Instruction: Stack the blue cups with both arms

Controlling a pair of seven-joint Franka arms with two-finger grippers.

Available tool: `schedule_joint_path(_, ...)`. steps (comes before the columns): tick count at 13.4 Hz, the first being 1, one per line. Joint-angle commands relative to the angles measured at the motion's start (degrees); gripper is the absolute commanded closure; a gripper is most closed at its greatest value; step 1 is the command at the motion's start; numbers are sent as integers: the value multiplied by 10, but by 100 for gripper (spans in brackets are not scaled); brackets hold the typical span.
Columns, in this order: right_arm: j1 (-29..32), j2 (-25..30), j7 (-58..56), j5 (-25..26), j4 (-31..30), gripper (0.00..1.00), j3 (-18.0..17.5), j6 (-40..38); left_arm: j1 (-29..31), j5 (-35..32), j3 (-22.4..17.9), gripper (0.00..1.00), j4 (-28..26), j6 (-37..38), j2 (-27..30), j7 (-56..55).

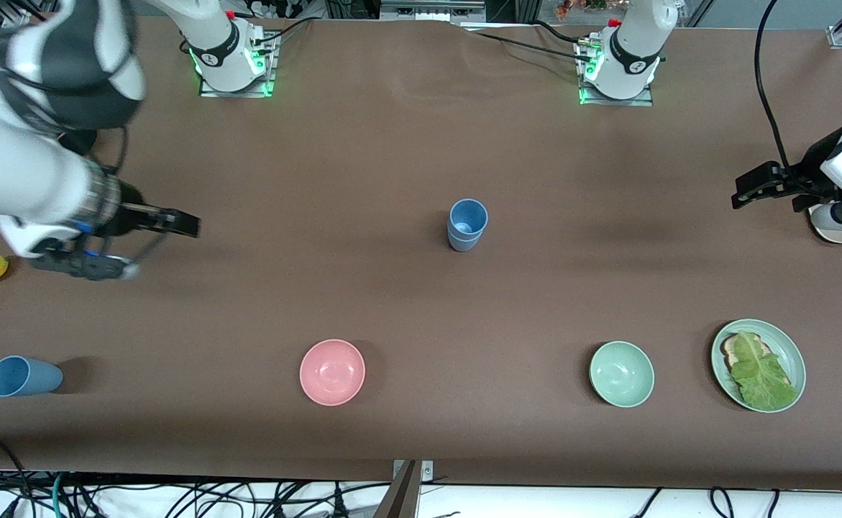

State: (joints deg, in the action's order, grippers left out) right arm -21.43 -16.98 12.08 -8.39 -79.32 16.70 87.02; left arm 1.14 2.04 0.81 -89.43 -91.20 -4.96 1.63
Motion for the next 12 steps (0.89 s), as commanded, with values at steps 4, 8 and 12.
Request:
schedule_joint_path(4,137,179,-80,50,-150,0,-90,-6,-3,-32,23,0,-2,13,8,3)
schedule_joint_path(8,137,265,-72,67,-223,0,-105,-4,-3,-48,31,0,9,13,9,0)
schedule_joint_path(12,133,216,-74,75,-147,0,-110,-27,-2,-47,31,0,8,13,9,-1)
